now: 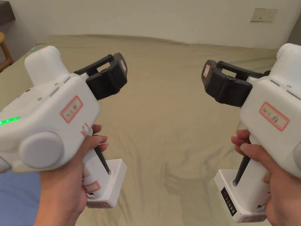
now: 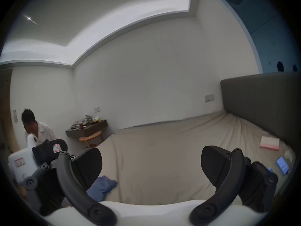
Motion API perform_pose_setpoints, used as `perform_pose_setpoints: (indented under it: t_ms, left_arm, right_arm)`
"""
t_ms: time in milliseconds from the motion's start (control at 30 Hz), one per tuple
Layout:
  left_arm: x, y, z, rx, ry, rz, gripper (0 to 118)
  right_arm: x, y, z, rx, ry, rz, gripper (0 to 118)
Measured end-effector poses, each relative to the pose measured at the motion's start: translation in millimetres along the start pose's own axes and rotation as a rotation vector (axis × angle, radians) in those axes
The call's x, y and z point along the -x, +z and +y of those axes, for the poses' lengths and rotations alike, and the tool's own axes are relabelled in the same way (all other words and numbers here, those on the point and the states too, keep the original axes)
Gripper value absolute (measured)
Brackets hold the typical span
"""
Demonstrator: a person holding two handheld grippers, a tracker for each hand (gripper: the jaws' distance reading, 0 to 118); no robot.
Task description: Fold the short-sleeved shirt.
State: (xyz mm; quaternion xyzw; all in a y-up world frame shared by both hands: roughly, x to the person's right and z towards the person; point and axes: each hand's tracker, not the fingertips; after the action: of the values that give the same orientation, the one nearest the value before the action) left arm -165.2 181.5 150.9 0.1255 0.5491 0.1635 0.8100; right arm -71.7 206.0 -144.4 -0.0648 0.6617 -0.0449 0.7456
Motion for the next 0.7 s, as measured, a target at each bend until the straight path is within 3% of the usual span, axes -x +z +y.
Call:
perform_pose_setpoints:
  t_ms: [67,133,233,700]
  left_arm:
    - [-13.9,4.6,-6.7,-0.052,-0.263,0.055,118]
    - [-30.4,6.2,-14.9,-0.042,-0.427,0.061,118]
    - [-41.7,5.7,-21.2,-0.056,-0.506,0.072,118]
    - [-50.5,6.0,-22.8,-0.086,-0.519,0.083,118]
  right_arm:
    - [13.1,-0.4,-6.3,-0.036,0.234,-0.102,118]
    - [19.8,-0.6,-11.2,-0.045,0.34,-0.104,118]
    - [24.6,-1.9,-13.2,-0.038,0.352,-0.104,118]
    - [23.4,2.3,-19.3,-0.077,0.359,-0.119,118]
